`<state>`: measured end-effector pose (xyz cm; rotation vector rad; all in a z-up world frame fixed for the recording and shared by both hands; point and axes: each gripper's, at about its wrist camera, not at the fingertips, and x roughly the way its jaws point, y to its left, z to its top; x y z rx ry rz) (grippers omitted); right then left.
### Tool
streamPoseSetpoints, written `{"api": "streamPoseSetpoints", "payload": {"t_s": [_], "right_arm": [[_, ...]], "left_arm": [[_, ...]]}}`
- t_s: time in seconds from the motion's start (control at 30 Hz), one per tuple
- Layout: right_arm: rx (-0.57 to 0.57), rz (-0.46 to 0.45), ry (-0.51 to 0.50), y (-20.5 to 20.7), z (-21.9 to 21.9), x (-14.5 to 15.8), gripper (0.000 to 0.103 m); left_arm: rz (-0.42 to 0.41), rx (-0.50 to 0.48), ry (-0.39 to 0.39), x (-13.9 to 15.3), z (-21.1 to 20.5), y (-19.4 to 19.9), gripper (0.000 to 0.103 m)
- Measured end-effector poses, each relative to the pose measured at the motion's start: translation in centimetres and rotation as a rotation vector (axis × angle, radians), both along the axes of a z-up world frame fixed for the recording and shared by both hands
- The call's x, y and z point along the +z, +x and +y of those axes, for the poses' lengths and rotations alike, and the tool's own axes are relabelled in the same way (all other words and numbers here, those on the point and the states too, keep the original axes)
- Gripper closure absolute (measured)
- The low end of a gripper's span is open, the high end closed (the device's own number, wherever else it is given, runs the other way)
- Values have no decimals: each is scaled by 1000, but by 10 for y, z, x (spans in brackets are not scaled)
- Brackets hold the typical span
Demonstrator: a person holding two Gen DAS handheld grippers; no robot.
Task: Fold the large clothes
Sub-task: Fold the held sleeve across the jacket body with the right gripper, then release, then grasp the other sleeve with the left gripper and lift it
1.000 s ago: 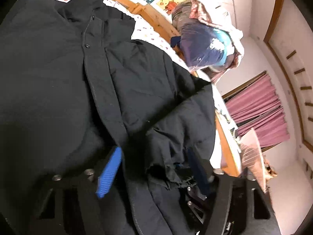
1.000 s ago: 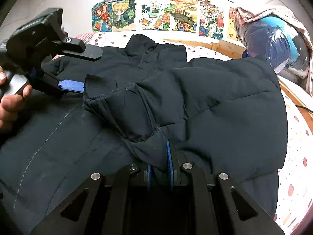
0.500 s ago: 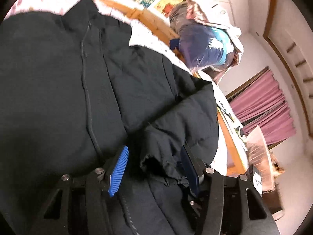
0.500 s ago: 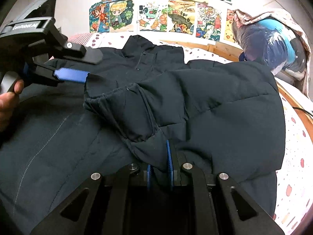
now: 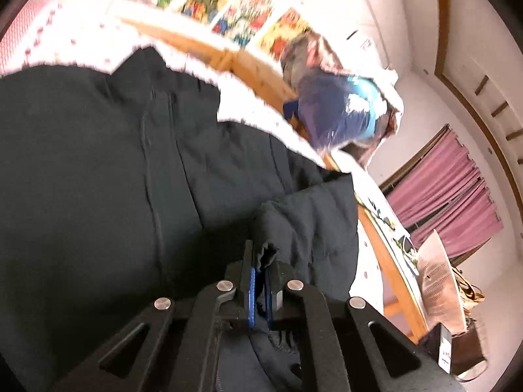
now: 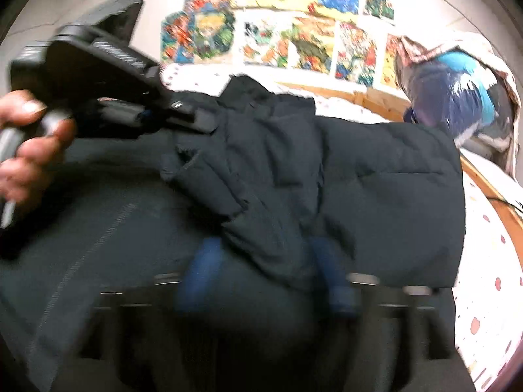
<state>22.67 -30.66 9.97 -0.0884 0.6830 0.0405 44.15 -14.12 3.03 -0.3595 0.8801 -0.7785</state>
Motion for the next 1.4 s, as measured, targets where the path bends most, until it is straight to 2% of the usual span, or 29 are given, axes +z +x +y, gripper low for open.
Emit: {"api": "streamPoseSetpoints", "payload": {"t_s": [0.1,0.27,0.43,0.53,0.73,0.83,0.93,1.07,1.13,1.23,1.27,1.33,1.37,1.4], "right_arm": [[11,-42,-42,-6,6,13,23],[-39,-89,-25,3,-7,31,23],[-109,-82,-37,34,-22,39,23],[-122,-33,-25,63,-27,35,23],[-103,44,-77,124,-19,13,23],[-87,121,-118,152,-8,-12,23],[-85,200,-114,168,-4,-37,23],[-95,224,-79,167,-4,-50,21],[-95,211,-85,164,-3,-50,21],[-94,182,-102,158,0,-43,21],[-92,167,-108,155,3,-39,21],[-82,143,-103,149,5,-27,20],[-72,129,-96,146,8,-20,20],[-63,123,-91,145,9,-14,20]], "left_arm": [[-73,38,23,20,16,-1,99],[-173,130,76,47,48,4,99],[-220,256,154,57,83,14,99],[-237,314,213,52,94,22,99],[-179,358,330,23,99,46,99],[-133,378,390,5,99,59,99],[-66,390,406,-12,104,70,98],[-13,401,361,-24,113,73,96],[1,410,323,-23,120,71,92],[0,427,315,-17,127,64,84],[-6,429,314,-14,128,60,77],[-37,436,303,-6,134,47,57],[-54,445,289,-2,137,42,35],[-78,457,256,5,143,32,23]]}}
